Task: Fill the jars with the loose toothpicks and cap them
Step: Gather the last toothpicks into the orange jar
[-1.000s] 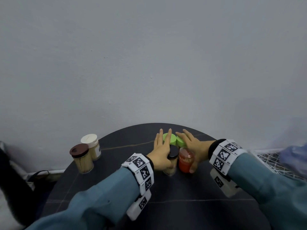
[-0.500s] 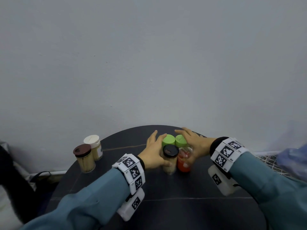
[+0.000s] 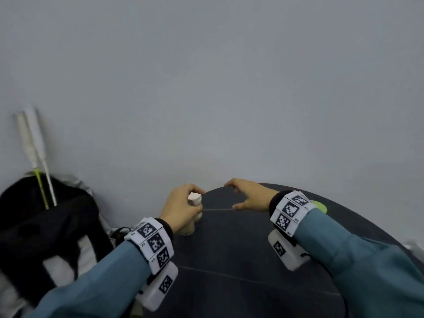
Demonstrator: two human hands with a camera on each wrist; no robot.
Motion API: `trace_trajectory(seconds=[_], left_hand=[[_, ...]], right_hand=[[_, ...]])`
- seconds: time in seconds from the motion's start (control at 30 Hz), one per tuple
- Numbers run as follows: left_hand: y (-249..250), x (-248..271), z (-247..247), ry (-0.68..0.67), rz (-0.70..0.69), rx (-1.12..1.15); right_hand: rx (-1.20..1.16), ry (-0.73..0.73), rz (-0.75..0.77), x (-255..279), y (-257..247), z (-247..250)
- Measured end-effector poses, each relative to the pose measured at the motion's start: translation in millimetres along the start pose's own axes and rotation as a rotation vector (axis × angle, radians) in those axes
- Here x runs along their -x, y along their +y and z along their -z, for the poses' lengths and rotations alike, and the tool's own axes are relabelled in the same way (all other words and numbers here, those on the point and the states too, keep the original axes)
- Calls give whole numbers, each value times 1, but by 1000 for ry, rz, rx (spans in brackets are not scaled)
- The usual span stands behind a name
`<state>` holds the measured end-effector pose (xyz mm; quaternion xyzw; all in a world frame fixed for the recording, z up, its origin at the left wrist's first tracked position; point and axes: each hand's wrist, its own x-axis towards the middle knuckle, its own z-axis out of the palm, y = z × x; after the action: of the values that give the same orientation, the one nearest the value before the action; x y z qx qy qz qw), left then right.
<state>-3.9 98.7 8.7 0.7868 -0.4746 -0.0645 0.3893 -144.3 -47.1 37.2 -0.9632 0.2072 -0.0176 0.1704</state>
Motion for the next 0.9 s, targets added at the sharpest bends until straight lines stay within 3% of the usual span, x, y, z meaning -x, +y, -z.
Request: trace_trajectory(seconds=[0.2,0.43,0.7,0.9], left_hand=[[-40,-14,10,-38,166,-103],[-62,-29,3,-162,229,44],[-68,-30,0,-140,199,73],[-46,-26,-4,-164,107,98]], right_hand=[[40,-65,26,-68,-31,-28],[43,-121,78,-115,-38,-51],[33,-71,53,-111,-31,-52],[123,-72,33,-71,-10,-9]])
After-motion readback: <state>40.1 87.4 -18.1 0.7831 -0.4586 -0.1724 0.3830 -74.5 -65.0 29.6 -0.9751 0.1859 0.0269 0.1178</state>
